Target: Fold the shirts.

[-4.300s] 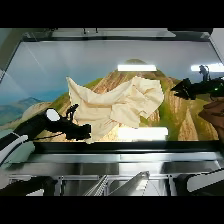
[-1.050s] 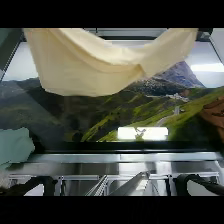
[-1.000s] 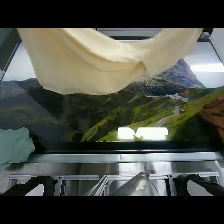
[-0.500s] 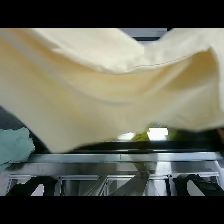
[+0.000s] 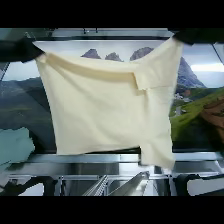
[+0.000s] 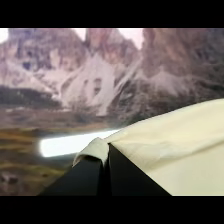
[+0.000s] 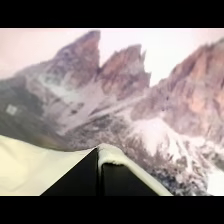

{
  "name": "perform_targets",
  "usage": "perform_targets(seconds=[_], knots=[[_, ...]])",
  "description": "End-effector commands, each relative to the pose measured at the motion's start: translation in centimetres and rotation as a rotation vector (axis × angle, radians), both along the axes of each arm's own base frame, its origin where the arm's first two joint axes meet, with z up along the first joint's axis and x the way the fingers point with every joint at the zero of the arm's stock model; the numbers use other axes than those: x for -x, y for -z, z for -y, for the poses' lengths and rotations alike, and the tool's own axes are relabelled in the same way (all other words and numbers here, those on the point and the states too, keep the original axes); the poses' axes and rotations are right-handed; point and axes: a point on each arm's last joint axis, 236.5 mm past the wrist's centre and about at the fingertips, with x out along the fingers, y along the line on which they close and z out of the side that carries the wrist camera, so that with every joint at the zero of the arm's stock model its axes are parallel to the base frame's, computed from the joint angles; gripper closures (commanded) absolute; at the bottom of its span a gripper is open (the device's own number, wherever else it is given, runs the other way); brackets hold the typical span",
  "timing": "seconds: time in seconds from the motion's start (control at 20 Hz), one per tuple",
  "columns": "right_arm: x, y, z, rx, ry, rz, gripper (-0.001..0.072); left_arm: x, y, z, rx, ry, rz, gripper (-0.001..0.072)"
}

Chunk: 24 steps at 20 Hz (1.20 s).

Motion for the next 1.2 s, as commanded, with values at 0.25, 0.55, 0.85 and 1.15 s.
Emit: perform_targets(seconds=[0.25,0.55,0.85,1.15], knots=[[-4.9,12.0,2.8,-0.232,0.149,-0.236,0.0373,-7.8,10.0,-2.4,0.01,-0.002,-0.165,0.0441],[5.2,8.8,6.6,-0.116,0.027,-0.467,0.0697,-1.3,4.5,-5.8,0.009,0.014,-0.331,0.0442],[16.7,15.0,8.8,0.024,0.107,-0.709,0.0697,12.4,13.5,-9.3,0.004,-0.133,-0.678,0.0441],[21.3,19.0,6.5,-0.058,0.232,-0.696,0.042,19.0,23.7,-7.6,0.071,-0.155,-0.855,0.0441]])
